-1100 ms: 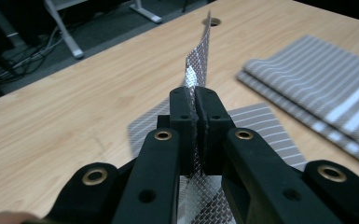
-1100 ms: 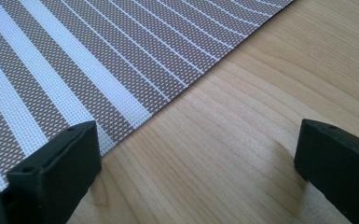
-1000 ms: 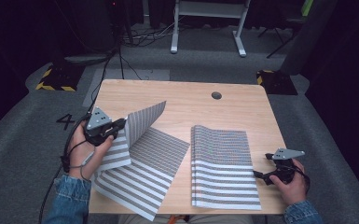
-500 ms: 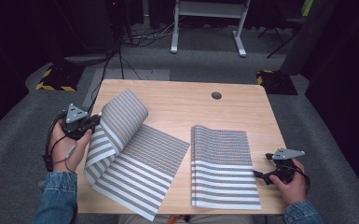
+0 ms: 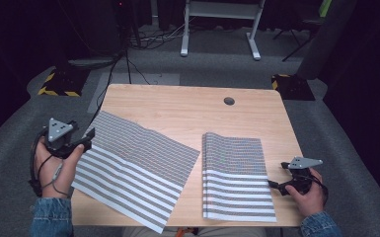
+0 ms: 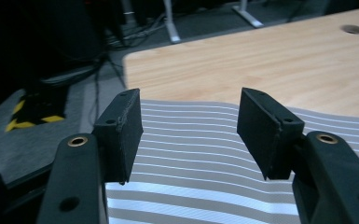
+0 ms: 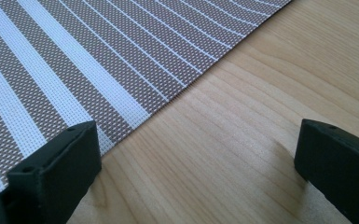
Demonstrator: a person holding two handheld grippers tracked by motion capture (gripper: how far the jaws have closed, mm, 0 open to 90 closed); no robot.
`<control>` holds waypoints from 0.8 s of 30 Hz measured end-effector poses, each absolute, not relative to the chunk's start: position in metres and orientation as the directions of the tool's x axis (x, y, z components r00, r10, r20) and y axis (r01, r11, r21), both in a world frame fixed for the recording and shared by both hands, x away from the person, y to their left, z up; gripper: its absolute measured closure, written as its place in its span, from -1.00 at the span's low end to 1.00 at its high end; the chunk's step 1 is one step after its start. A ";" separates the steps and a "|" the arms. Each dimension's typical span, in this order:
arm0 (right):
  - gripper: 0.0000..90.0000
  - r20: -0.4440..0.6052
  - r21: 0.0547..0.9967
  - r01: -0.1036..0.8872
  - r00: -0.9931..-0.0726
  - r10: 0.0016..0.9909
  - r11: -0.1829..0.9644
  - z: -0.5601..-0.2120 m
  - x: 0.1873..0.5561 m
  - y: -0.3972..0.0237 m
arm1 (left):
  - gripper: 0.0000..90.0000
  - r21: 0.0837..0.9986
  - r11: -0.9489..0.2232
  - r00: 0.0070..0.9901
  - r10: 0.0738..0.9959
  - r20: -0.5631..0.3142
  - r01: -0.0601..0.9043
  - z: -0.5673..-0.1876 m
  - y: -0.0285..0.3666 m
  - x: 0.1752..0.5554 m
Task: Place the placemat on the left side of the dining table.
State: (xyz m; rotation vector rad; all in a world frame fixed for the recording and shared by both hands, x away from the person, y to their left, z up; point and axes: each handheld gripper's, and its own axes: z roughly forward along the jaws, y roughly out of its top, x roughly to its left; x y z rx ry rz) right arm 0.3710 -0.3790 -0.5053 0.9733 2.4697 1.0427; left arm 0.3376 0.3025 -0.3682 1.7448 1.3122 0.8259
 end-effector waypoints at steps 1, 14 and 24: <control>-0.99 -0.003 0.717 0.474 -0.730 0.683 0.510 -0.505 0.371 -0.379 | -0.11 0.873 -0.164 0.273 0.961 0.037 0.458 -0.369 0.295 0.337; -0.99 -0.002 0.717 0.475 -0.730 0.683 0.510 -0.505 0.371 -0.379 | -0.19 0.816 -0.223 0.444 0.895 -0.046 0.534 -0.407 0.202 0.327; -0.99 -0.003 0.718 0.474 -0.730 0.683 0.510 -0.505 0.371 -0.379 | -0.25 0.722 -0.287 0.506 0.857 -0.101 0.630 -0.460 0.135 0.355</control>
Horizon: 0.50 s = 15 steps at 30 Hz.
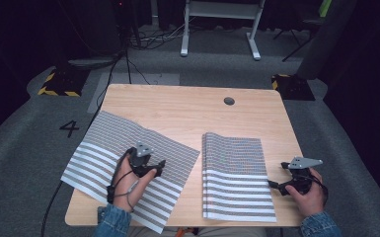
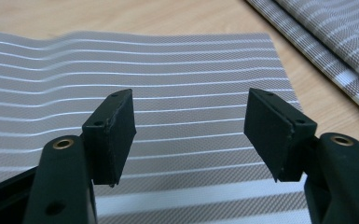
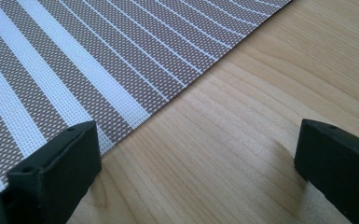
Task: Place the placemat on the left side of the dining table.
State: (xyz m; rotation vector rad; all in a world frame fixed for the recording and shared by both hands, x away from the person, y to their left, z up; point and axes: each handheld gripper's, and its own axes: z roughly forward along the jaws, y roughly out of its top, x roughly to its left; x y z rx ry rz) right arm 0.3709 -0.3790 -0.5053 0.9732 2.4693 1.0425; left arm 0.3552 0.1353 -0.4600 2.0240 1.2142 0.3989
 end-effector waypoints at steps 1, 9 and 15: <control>-0.99 -0.002 0.718 0.475 -0.729 0.685 0.508 -0.505 0.371 -0.379 | -0.26 0.714 -0.298 0.512 0.853 -0.098 0.634 -0.463 0.128 0.358; -0.99 -0.002 0.718 0.476 -0.728 0.685 0.508 -0.505 0.371 -0.379 | -0.34 0.663 -0.302 0.446 0.894 -0.054 0.685 -0.485 0.111 0.378; -0.99 -0.003 0.718 0.475 -0.729 0.685 0.509 -0.505 0.371 -0.379 | -0.51 0.659 -0.316 0.451 0.892 -0.039 0.682 -0.497 0.105 0.375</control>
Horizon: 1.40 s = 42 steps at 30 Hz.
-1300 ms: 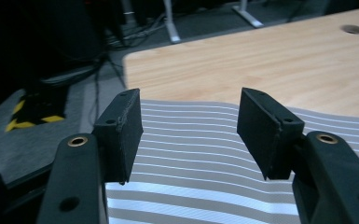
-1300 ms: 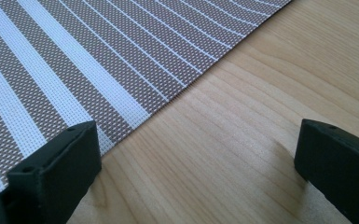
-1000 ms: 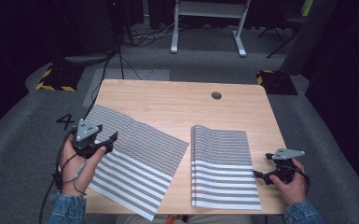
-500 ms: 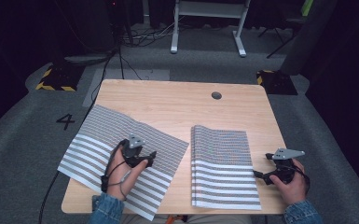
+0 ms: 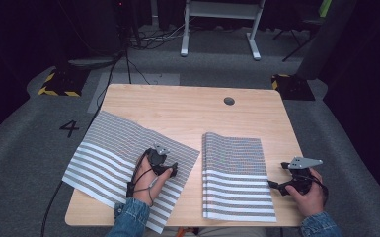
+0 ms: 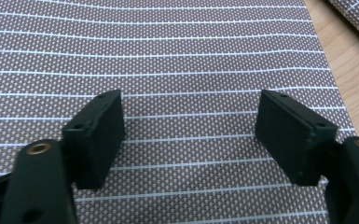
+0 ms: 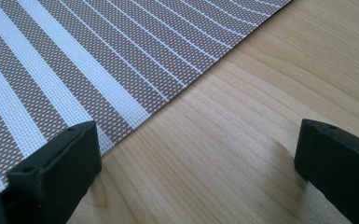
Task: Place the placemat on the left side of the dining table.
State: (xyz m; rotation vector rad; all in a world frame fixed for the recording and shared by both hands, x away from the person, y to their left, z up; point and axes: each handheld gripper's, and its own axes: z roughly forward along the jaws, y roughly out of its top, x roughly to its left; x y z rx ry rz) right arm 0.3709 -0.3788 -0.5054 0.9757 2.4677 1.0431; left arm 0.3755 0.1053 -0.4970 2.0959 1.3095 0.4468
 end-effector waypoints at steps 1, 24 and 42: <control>-0.99 -0.003 0.718 0.474 -0.730 0.683 0.510 -0.505 0.371 -0.379 | -0.54 0.666 -0.315 0.449 0.893 -0.034 0.676 -0.498 0.105 0.374; -0.99 -0.002 0.718 0.476 -0.729 0.685 0.508 -0.505 0.371 -0.379 | 0.14 0.713 -0.360 0.533 0.846 -0.022 0.601 -0.500 0.117 0.389; -0.99 -0.003 0.718 0.474 -0.730 0.683 0.510 -0.505 0.371 -0.379 | 0.94 0.766 -0.356 0.592 0.805 -0.039 0.535 -0.472 0.134 0.390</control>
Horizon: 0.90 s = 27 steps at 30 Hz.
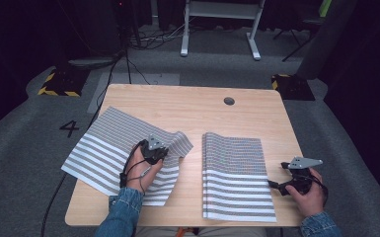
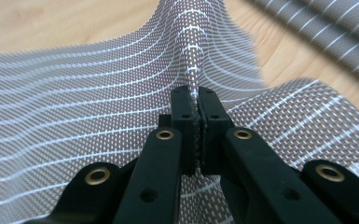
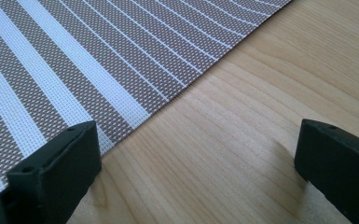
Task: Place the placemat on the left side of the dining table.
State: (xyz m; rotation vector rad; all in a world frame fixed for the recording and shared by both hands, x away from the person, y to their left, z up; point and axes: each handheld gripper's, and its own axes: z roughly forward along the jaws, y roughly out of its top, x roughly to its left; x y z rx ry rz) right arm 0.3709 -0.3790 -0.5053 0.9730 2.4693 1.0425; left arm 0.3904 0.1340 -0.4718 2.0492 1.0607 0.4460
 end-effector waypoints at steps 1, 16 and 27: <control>-0.99 -0.003 0.718 0.475 -0.729 0.685 0.509 -0.505 0.371 -0.379 | 0.95 0.777 -0.359 0.602 0.798 -0.032 0.517 -0.467 0.133 0.388; -0.99 -0.003 0.717 0.475 -0.730 0.683 0.510 -0.505 0.371 -0.379 | 0.94 0.809 -0.523 0.872 0.489 0.028 0.268 -0.435 0.114 0.341; -0.99 -0.002 0.718 0.475 -0.730 0.684 0.509 -0.505 0.371 -0.379 | 0.04 0.822 -0.445 0.877 0.462 -0.129 0.356 -0.438 0.124 0.317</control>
